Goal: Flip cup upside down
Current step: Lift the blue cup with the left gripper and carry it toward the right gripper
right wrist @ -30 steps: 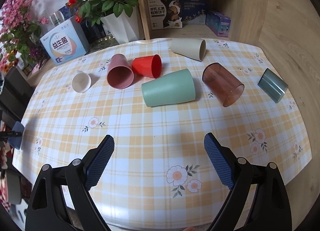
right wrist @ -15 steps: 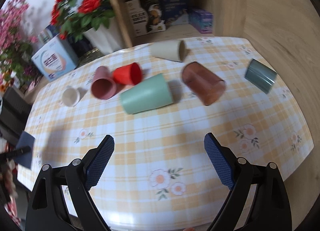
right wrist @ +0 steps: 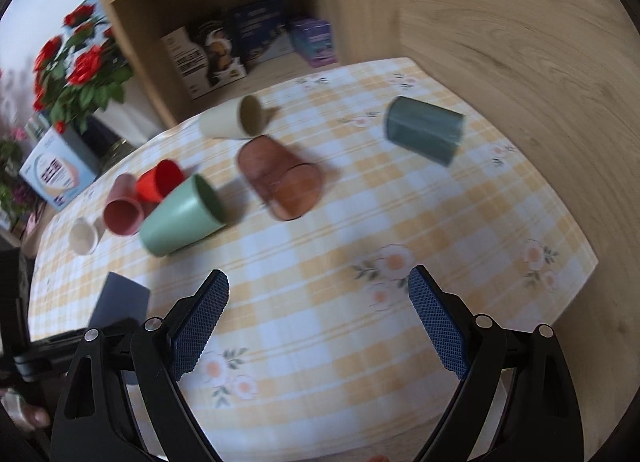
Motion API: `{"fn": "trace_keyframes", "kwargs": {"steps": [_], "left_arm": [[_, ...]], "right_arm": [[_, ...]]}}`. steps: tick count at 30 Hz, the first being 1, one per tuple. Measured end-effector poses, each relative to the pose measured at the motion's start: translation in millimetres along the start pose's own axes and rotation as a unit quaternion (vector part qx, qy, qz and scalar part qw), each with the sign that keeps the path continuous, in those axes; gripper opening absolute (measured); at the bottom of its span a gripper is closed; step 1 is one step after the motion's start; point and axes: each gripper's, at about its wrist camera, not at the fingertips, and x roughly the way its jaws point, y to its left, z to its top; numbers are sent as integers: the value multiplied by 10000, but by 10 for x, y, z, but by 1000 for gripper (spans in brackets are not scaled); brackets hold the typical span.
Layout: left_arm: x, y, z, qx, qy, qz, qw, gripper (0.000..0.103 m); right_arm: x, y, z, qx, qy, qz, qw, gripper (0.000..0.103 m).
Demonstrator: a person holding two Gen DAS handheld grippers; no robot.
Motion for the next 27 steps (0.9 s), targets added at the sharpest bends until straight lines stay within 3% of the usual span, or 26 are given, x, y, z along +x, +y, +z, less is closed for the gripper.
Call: {"fn": "trace_keyframes", "kwargs": {"steps": [4, 11, 21, 27], "left_arm": [[197, -231, 57, 174, 33, 32, 9998, 66], [348, -249, 36, 180, 28, 225, 9996, 66], [406, -295, -15, 366, 32, 185, 9992, 66], [362, -333, -30, 387, -52, 9, 9992, 77]], "right_arm": [[26, -174, 32, 120, -2, -70, 9999, 88], [106, -245, 34, 166, 68, -69, 9998, 88], [96, -174, -2, 93, 128, -5, 9999, 88], [65, -140, -11, 67, 165, 32, 9998, 88]]}}
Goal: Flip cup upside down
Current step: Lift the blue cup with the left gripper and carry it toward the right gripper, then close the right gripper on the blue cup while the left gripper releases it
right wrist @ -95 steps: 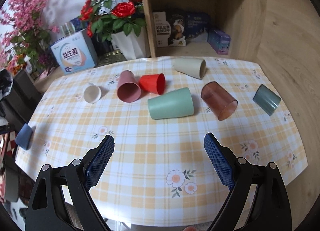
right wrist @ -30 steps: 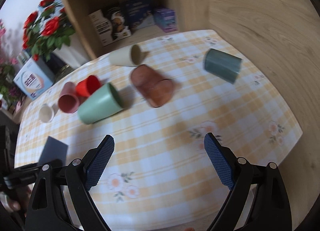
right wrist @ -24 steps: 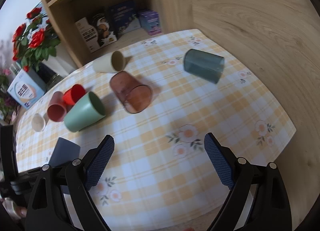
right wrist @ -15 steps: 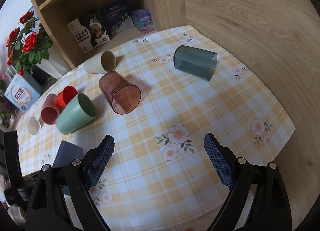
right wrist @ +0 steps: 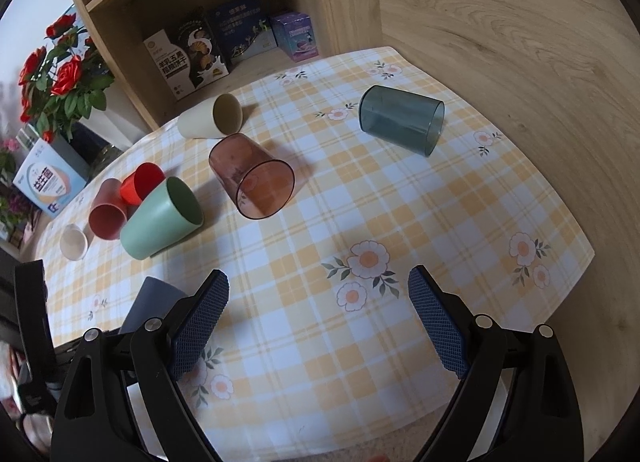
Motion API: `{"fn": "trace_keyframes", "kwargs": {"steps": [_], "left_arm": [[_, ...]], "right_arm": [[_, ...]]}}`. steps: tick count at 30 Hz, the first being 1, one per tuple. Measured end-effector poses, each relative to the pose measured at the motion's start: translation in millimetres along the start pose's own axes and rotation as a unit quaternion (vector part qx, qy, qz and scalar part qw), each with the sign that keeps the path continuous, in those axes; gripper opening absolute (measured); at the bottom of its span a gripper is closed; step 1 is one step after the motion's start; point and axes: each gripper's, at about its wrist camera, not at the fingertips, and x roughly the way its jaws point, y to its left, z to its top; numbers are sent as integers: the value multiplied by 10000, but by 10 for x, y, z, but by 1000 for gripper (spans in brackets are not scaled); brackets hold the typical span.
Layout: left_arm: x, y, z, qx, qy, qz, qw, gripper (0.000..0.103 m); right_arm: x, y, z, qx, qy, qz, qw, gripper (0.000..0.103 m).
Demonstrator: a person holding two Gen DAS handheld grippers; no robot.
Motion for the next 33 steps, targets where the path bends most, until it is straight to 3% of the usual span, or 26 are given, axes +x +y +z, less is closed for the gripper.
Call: {"fn": "trace_keyframes", "kwargs": {"steps": [7, 16, 24, 33], "left_arm": [[-272, 75, -18, -44, -310, -29, 9995, 81], [-888, 353, -69, -196, -1067, 79, 9941, 84], [-1433, 786, -325, -355, -1704, 804, 9814, 93], [-1694, 1024, -543, -446, -1929, 1574, 9675, 97]], "right_arm": [[-42, 85, 4, 37, 130, 384, 9992, 88], [18, 251, 34, -79, 523, 480, 9974, 88], [-29, 489, 78, -347, 650, 462, 9962, 88], [-23, 814, 21, -715, 795, 370, 9936, 88]]}}
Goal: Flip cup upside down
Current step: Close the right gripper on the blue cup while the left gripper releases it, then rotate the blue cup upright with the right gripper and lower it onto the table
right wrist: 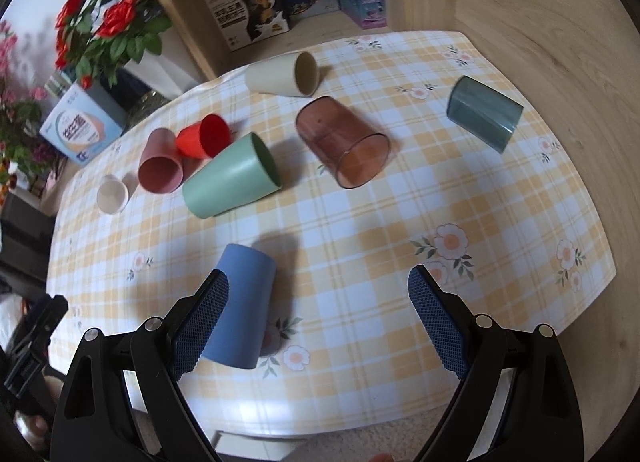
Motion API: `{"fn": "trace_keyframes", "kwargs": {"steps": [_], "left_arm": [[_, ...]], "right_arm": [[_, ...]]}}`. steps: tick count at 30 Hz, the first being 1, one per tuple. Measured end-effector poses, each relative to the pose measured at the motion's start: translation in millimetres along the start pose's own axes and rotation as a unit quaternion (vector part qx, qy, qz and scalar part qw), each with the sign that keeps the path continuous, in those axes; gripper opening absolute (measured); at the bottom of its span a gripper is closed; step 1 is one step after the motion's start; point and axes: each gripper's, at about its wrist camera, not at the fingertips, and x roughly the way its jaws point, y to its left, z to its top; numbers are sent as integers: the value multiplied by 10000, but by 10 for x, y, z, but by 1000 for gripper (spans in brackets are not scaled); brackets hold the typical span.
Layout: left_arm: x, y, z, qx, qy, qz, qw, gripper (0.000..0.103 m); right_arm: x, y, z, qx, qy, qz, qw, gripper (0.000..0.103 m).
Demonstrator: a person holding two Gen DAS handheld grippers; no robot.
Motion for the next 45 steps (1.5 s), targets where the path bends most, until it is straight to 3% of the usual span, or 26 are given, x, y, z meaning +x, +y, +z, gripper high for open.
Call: {"fn": "trace_keyframes", "kwargs": {"steps": [9, 14, 20, 25, 26, 27, 31, 35, 45], "left_arm": [[-7, 165, -103, -8, -83, 195, 9998, 97], [-5, 259, -140, -306, -99, -5, 9995, 97], [-23, 325, -154, -469, -177, -29, 9987, 97], [29, 317, -193, -508, -96, -208, 9984, 97], [34, 308, -201, -491, -81, -225, 9985, 97], [40, 291, -209, -465, -69, -248, 9986, 97], [57, 275, -237, -464, -47, -242, 9986, 97], [75, 308, -248, -541, -10, -249, 9982, 97], [102, 332, -269, -608, 66, -297, 9977, 97]], "right_arm": [[183, 292, 71, -405, 409, -175, 9982, 88], [439, 353, 155, -375, 862, -23, 9956, 88], [719, 325, 236, 153, 1376, 309, 9899, 88], [888, 344, 278, 513, 1560, 414, 9856, 88], [925, 358, 278, 568, 1592, 413, 9848, 86], [955, 364, 281, 597, 1629, 426, 9839, 77], [1103, 407, 268, 696, 1815, 455, 9799, 74], [1206, 431, 242, 694, 1950, 420, 9774, 60], [1216, 389, 195, 787, 1872, 684, 9768, 56]]}}
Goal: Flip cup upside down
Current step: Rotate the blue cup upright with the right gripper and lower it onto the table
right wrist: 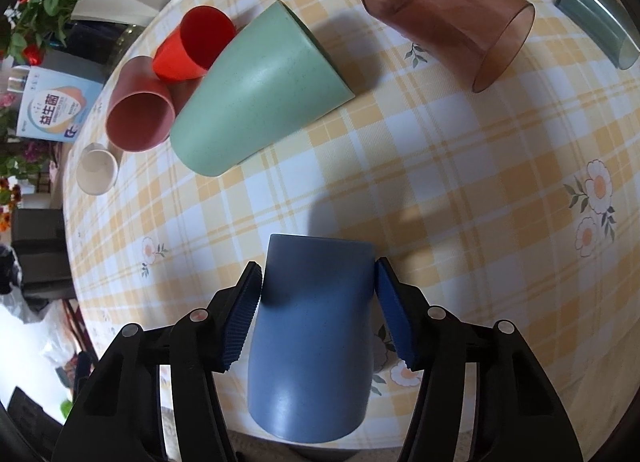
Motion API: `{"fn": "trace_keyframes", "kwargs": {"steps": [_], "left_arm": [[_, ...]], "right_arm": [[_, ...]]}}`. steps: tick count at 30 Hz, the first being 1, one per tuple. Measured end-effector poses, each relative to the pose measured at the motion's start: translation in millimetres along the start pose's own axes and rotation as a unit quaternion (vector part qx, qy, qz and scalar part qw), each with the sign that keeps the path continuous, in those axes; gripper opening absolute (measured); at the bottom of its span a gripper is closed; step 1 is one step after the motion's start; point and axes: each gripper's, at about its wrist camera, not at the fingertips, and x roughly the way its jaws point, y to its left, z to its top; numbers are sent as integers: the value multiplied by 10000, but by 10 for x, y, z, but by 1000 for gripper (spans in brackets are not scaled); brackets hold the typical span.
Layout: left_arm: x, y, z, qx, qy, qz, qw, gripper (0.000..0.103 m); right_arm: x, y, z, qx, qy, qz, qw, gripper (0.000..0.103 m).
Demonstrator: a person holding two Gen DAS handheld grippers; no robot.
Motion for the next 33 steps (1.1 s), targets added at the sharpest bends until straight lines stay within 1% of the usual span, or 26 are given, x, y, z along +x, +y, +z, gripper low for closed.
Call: {"fn": "trace_keyframes", "kwargs": {"steps": [6, 9, 14, 17, 21, 23, 27, 31, 33], "left_arm": [[8, 43, 15, -113, 39, 139, 9998, 97], [-2, 46, 18, -101, 50, 253, 9996, 97], [-21, 45, 17, -161, 82, 242, 9995, 97], [-32, 23, 14, -154, 92, 257, 9995, 97], [-60, -14, 11, -107, 70, 252, 9996, 97], [-75, -31, 10, -81, 49, 260, 9996, 97], [-87, -60, 14, -70, 25, 250, 9997, 97], [-116, -95, 14, -31, -21, 235, 9997, 97], [-134, -104, 15, -21, -52, 241, 9997, 97]], "right_arm": [[-120, -22, -154, -255, -283, 184, 9991, 56], [-221, -1, -290, -576, -587, 196, 9964, 56], [-388, 11, -541, -1085, -1086, 156, 9880, 56], [-482, -2, -683, -1258, -1320, 167, 9831, 55], [-621, -95, -841, -1302, -1566, 221, 9788, 55], [-687, -137, -916, -1336, -1722, 168, 9758, 55], [-867, -195, -1013, -1524, -2109, -153, 9654, 54], [-977, -252, -929, -1438, -2362, -233, 9607, 54], [-1015, -260, -858, -1438, -2528, -384, 9560, 54]]}}
